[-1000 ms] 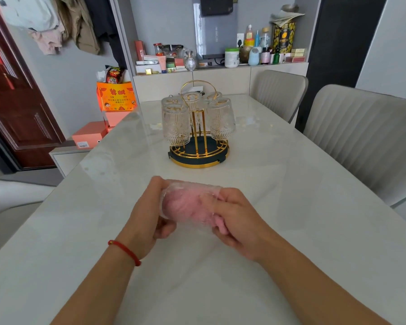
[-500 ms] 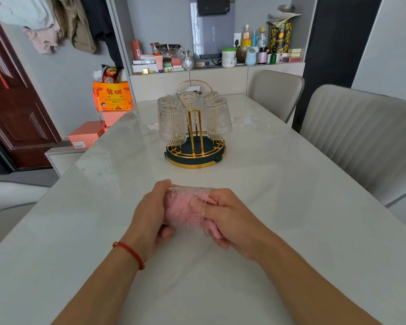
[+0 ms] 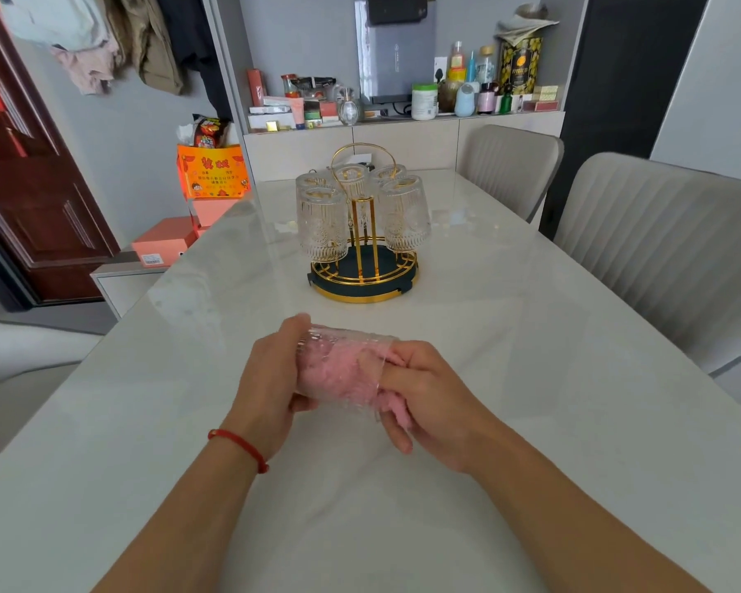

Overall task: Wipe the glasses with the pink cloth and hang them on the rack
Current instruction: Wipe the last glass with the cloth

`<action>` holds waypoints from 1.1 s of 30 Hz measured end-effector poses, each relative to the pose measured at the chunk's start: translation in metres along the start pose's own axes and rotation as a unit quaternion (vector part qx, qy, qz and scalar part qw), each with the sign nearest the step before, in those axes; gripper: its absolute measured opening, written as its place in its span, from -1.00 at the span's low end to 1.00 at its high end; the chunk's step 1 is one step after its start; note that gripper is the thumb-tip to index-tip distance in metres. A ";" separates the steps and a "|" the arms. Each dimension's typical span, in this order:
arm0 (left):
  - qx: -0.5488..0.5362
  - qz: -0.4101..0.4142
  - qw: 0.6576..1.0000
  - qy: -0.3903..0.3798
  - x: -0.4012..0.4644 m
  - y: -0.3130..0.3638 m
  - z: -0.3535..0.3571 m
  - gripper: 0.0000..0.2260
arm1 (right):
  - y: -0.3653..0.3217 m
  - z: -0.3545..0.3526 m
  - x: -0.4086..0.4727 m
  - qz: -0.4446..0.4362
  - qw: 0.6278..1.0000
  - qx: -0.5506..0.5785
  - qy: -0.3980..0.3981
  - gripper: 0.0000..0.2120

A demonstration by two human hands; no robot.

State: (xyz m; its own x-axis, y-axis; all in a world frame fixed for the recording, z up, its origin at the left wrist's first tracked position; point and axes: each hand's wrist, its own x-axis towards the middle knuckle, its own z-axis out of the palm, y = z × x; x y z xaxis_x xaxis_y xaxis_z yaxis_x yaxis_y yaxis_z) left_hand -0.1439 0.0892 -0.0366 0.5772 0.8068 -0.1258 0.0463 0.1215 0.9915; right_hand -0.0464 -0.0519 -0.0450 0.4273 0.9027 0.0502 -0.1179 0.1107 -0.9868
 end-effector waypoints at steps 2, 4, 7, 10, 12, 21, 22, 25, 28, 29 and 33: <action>0.000 0.095 0.995 0.022 0.001 -0.003 -0.003 -0.68 | 0.004 -0.001 0.001 0.030 0.993 0.112 0.000 -0.72; 0.019 0.198 0.980 0.020 0.001 -0.004 -0.009 -0.66 | 0.004 -0.001 0.000 0.057 0.971 0.232 -0.011 -0.82; 0.034 0.266 0.963 0.036 0.001 -0.007 -0.012 -0.64 | 0.004 -0.002 0.001 0.070 0.953 0.295 0.006 -0.75; 0.021 0.237 0.970 0.056 0.002 -0.008 -0.008 -0.65 | 0.001 -0.004 0.001 0.036 0.985 0.171 0.001 -0.67; -0.003 0.195 0.979 0.055 0.002 -0.008 -0.008 -0.66 | -0.003 -0.002 -0.003 0.016 0.995 0.096 -0.019 -0.63; 0.151 0.398 0.902 0.063 0.002 -0.005 -0.014 -0.71 | -0.003 0.005 -0.001 0.078 0.956 0.275 0.066 -0.75; 0.189 0.435 0.879 0.044 0.002 -0.005 -0.015 -0.71 | -0.002 0.003 0.000 0.103 0.937 0.321 0.088 -0.75; 0.265 0.473 0.840 -0.026 0.006 -0.010 -0.013 -0.76 | 0.000 -0.002 0.003 0.122 0.932 0.296 0.169 -0.76; 0.281 0.433 0.854 -0.063 0.005 -0.019 -0.007 -0.74 | -0.001 -0.004 0.003 0.095 0.940 0.206 0.256 -0.79; 0.265 0.397 0.876 -0.066 0.002 -0.020 -0.004 -0.72 | 0.000 -0.005 0.004 0.084 0.937 0.194 0.277 -0.79; 0.163 0.198 0.963 -0.084 -0.011 -0.021 0.009 -0.72 | -0.003 -0.004 0.001 0.041 0.940 0.131 0.313 -0.76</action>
State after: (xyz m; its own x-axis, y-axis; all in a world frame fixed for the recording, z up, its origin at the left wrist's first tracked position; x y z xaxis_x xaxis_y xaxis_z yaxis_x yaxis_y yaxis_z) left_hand -0.1442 0.0727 -0.0554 0.7251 0.6438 0.2444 0.0327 -0.3867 0.9216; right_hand -0.0424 -0.0527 -0.0425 0.8417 0.4994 -0.2054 -0.3543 0.2237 -0.9080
